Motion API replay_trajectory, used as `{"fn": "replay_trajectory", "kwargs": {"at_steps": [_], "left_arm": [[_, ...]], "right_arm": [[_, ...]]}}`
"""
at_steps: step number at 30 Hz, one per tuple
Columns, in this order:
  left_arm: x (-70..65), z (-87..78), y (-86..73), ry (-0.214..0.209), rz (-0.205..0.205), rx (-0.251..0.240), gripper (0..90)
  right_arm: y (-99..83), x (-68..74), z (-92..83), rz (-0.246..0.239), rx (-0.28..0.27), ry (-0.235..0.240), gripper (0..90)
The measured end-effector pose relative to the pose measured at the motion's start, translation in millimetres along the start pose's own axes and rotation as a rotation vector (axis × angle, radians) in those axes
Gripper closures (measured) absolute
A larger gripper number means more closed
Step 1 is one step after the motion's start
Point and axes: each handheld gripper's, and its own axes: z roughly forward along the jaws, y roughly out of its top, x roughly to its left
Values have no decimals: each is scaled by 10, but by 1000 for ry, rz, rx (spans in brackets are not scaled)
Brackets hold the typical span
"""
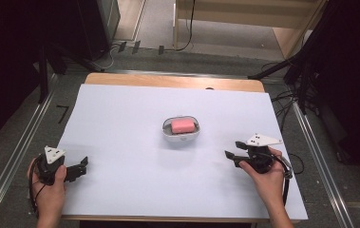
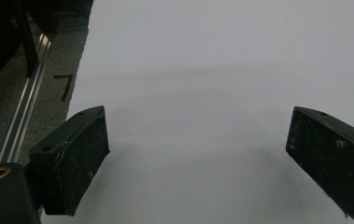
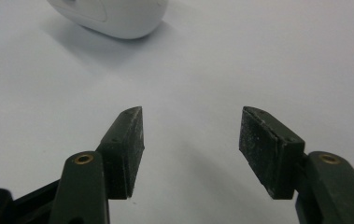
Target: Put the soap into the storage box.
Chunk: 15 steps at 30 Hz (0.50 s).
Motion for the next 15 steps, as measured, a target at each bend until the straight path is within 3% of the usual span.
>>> {"fn": "replay_trajectory", "kwargs": {"at_steps": [3, 5, 10, 12, 15], "left_arm": [[-1, -1, -1, 1, 0, -2, 62], [-1, -2, -1, 2, 0, -2, 62], [-1, -2, -2, 2, -1, -3, 62], [-1, -2, -2, 2, 0, -3, 62], [-1, -2, -2, 2, -2, -3, 62]], "right_arm": [[-98, -22, -38, 25, -16, -51, 396], [-158, -54, -62, 54, -22, -55, 404], [-292, -90, -139, 126, -34, -101, 214], [-338, -79, -156, 122, -16, -143, 125], [-391, -74, -182, 116, 1, -158, 90]]}}
